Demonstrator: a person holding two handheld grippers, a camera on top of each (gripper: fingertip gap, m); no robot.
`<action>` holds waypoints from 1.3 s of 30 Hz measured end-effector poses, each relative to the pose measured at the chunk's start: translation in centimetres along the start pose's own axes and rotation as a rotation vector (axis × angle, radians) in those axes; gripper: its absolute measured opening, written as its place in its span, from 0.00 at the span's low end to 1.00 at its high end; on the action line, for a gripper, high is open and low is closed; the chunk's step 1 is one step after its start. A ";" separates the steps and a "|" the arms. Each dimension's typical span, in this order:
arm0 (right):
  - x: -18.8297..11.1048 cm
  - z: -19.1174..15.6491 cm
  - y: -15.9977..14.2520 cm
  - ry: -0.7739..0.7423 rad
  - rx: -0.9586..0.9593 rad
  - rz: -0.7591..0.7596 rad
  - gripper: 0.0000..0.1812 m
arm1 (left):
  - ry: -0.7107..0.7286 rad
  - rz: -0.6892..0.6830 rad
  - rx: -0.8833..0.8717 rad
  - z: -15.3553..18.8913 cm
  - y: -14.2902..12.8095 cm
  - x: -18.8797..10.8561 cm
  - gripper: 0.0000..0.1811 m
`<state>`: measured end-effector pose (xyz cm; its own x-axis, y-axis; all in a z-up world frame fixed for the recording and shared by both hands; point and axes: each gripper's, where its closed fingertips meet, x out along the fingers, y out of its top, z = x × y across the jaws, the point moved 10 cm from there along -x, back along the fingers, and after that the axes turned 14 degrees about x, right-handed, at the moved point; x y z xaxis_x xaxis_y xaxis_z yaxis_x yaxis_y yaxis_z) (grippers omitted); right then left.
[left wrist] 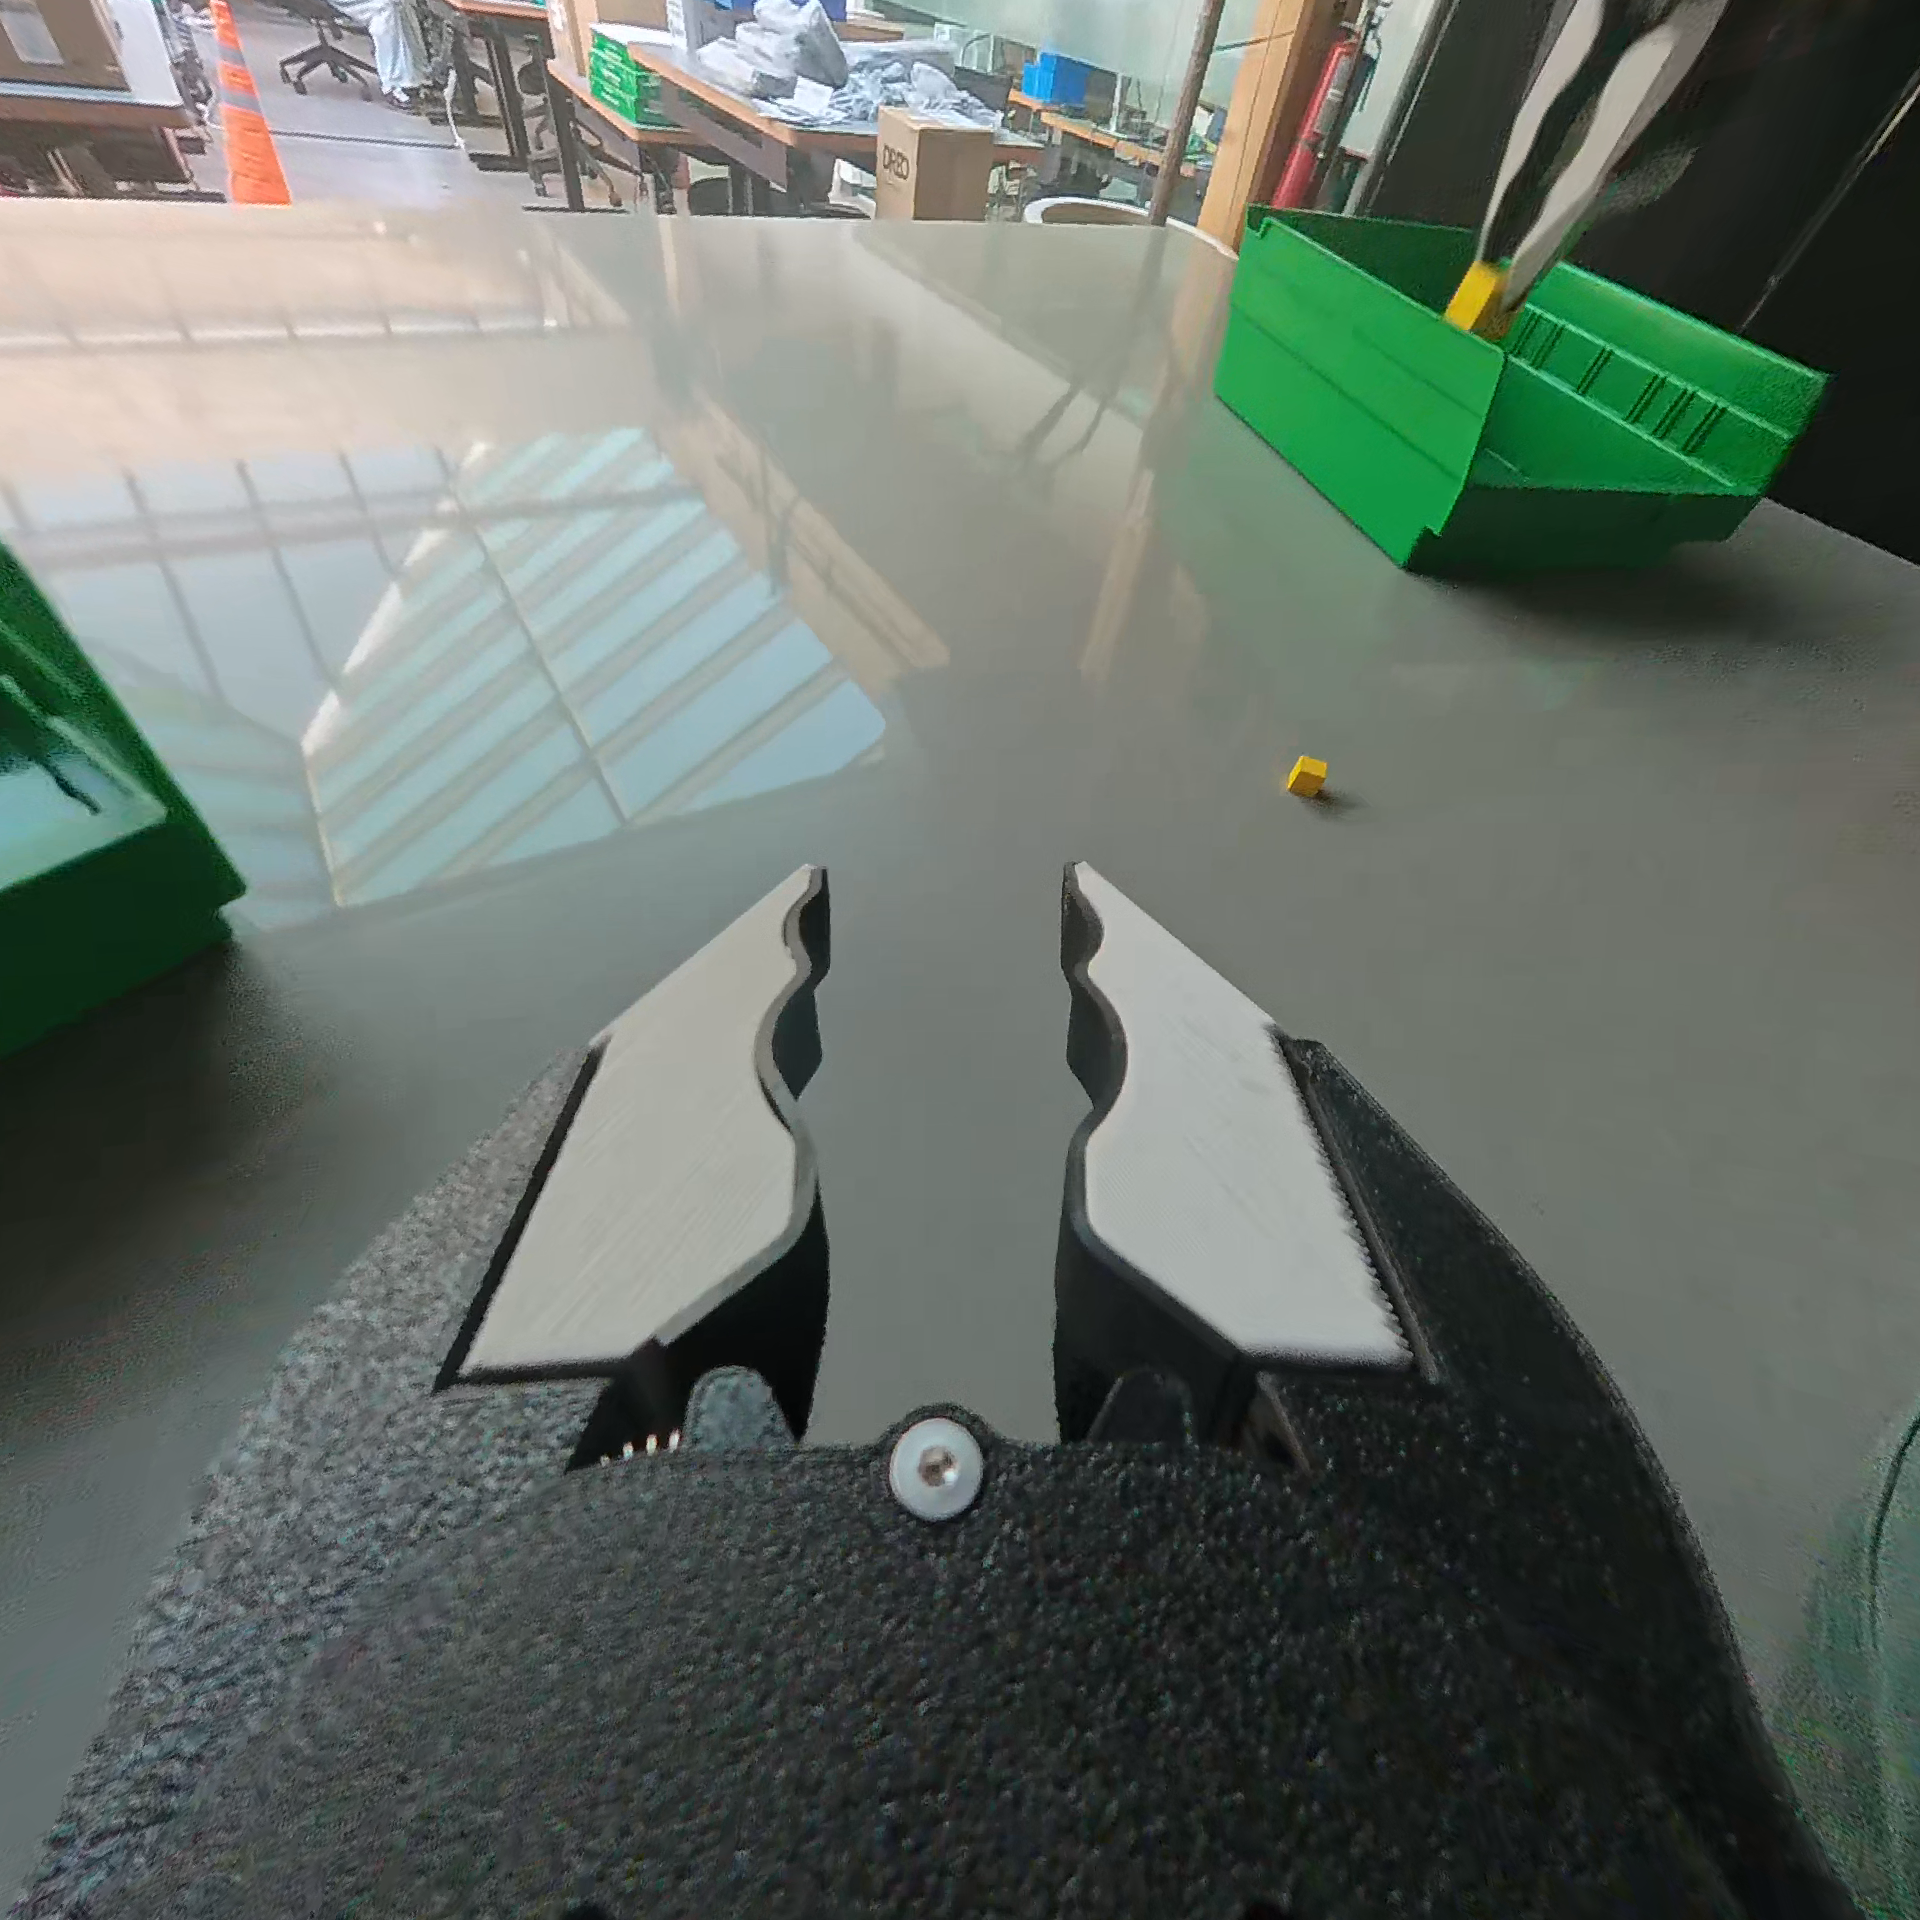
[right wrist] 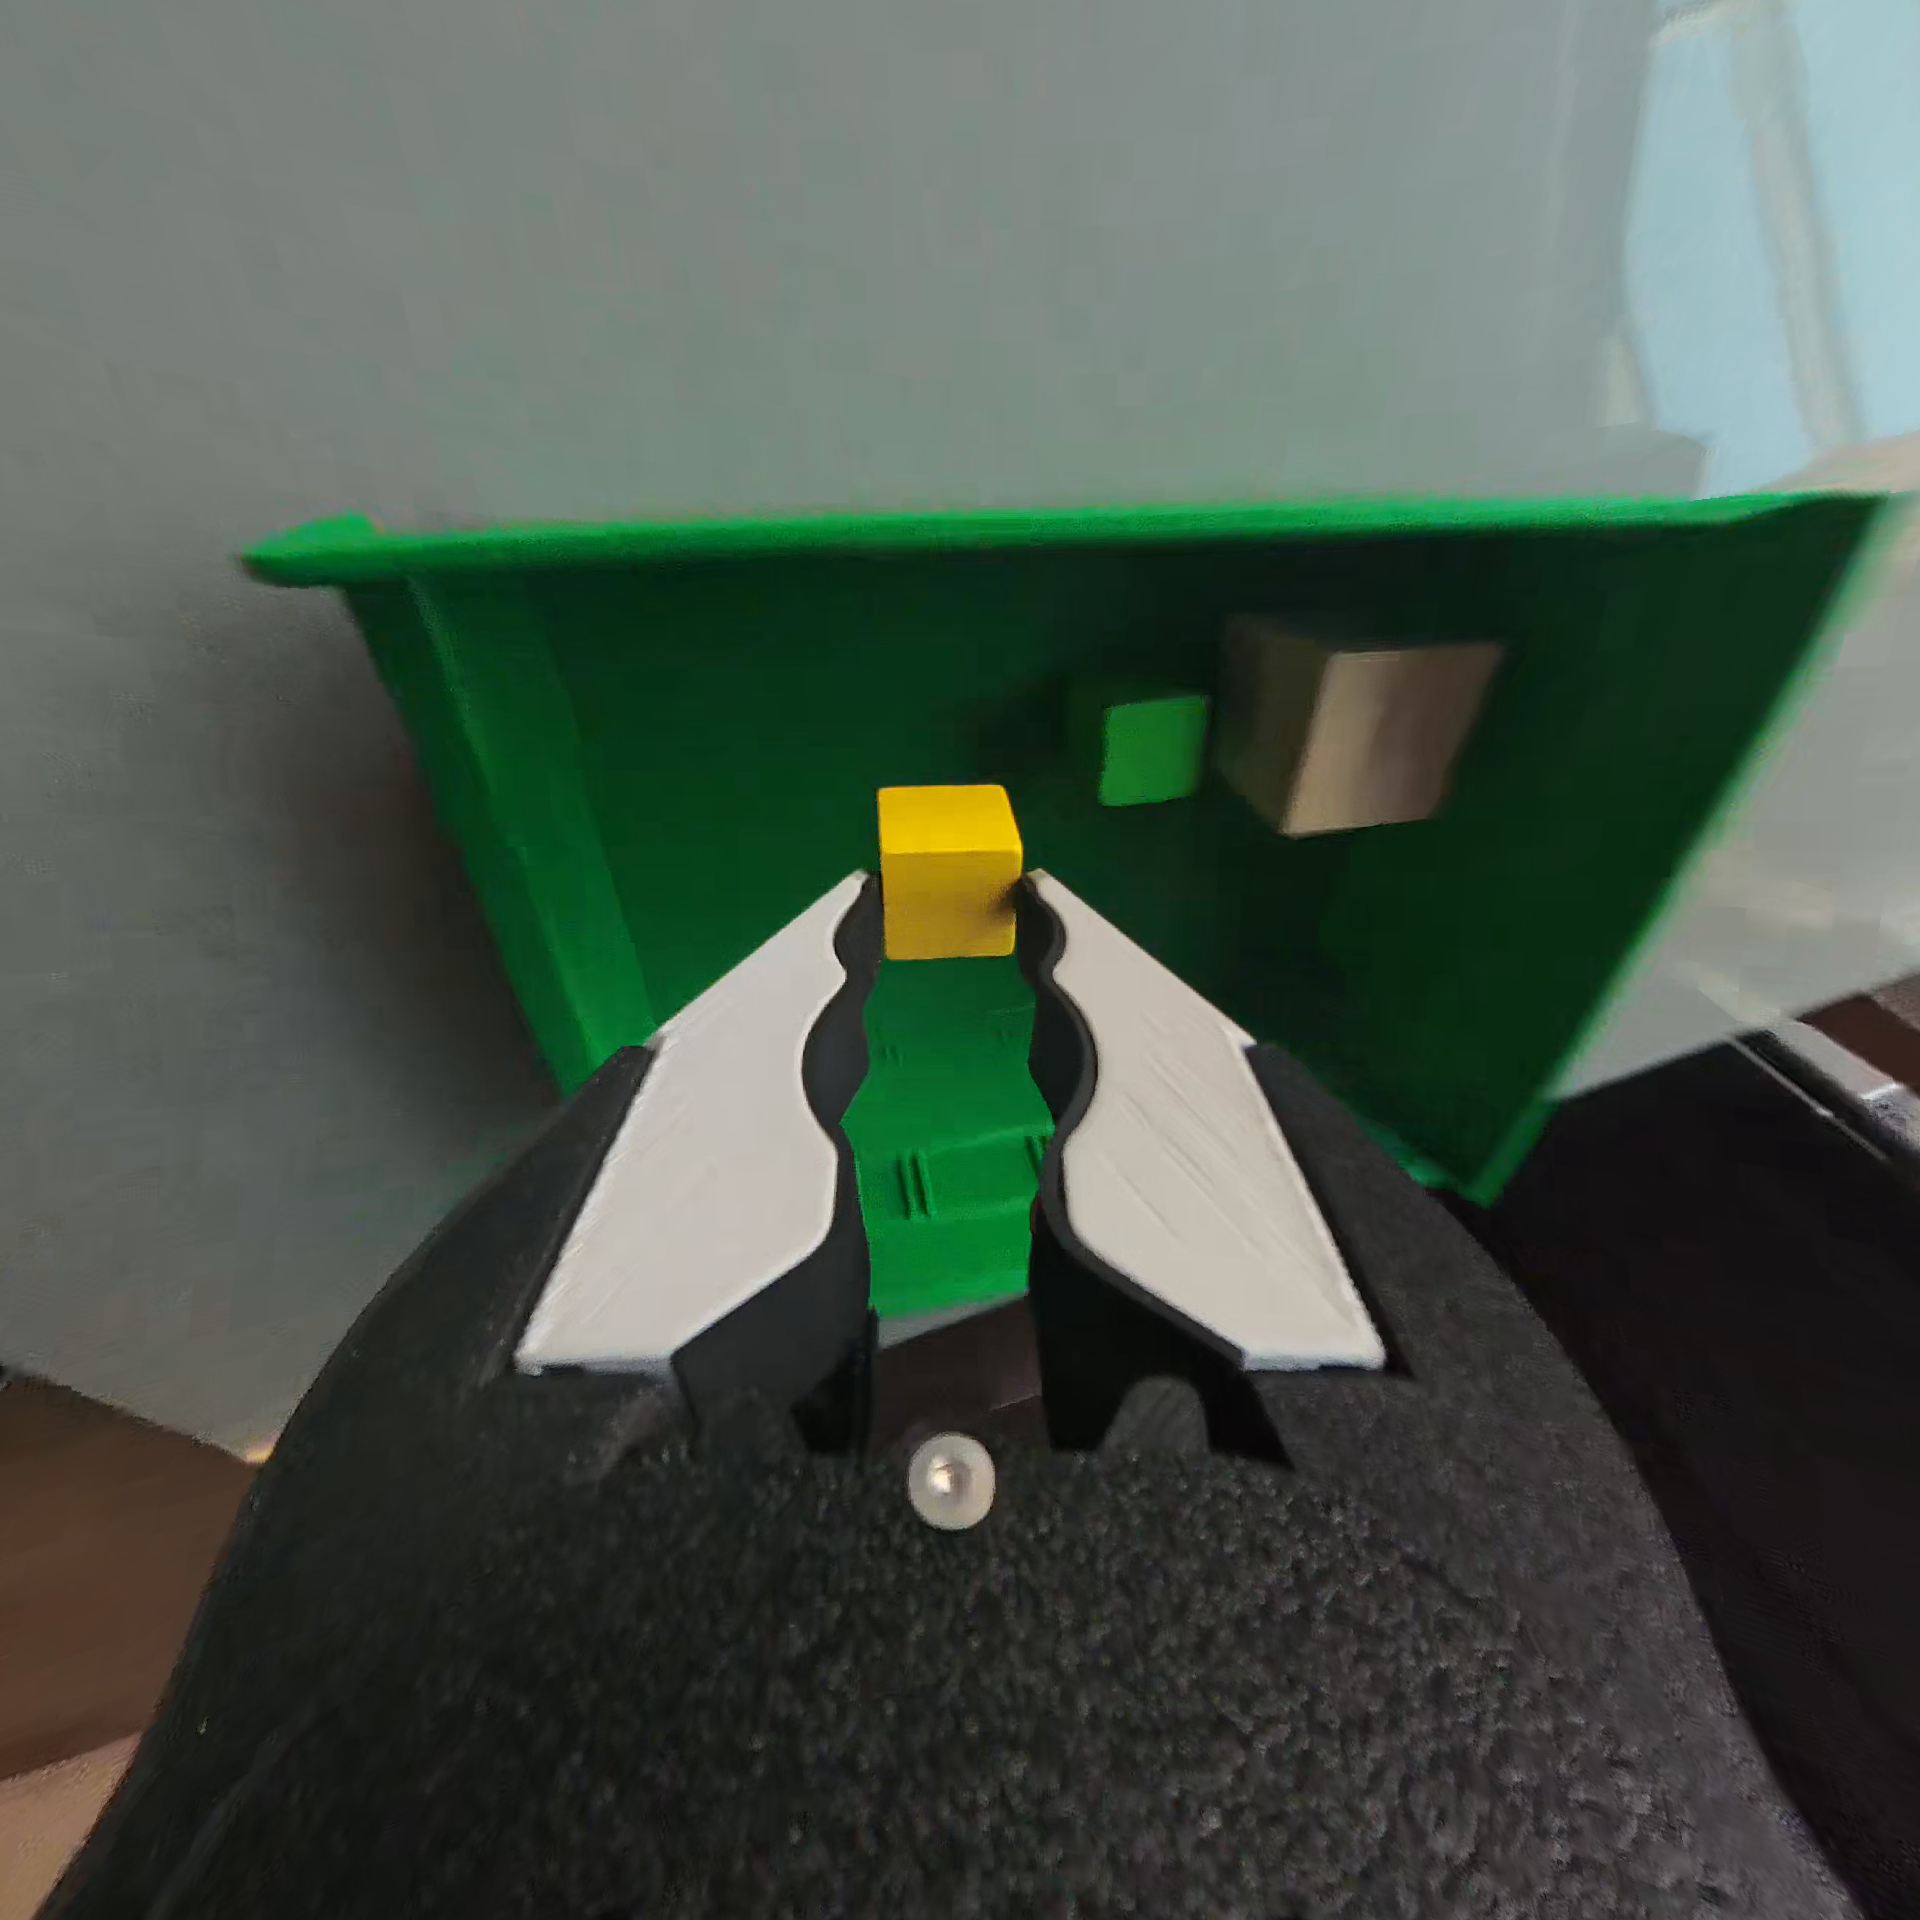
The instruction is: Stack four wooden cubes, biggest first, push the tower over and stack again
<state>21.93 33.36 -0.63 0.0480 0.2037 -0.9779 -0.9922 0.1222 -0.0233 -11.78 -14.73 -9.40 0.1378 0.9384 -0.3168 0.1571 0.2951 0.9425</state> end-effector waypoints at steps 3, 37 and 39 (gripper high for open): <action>5.9 0.0 -0.4 0.017 -0.018 -0.048 0.14 | -0.008 -0.006 0.036 0.4 0.9 0.3 0.24; 5.0 -30.6 8.2 0.245 0.408 0.589 0.21 | 0.042 -0.017 0.017 -1.3 -1.4 -2.8 0.24; 5.0 -30.7 7.8 0.218 0.436 0.593 0.22 | 0.041 -0.015 0.023 -1.5 -1.4 -2.8 0.24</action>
<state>10.95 5.55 -12.10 -0.5469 0.1640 -0.8210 -0.7075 0.4336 0.5580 -13.90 -17.48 -9.69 0.0953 0.9405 -0.3262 0.1818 0.3057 0.9346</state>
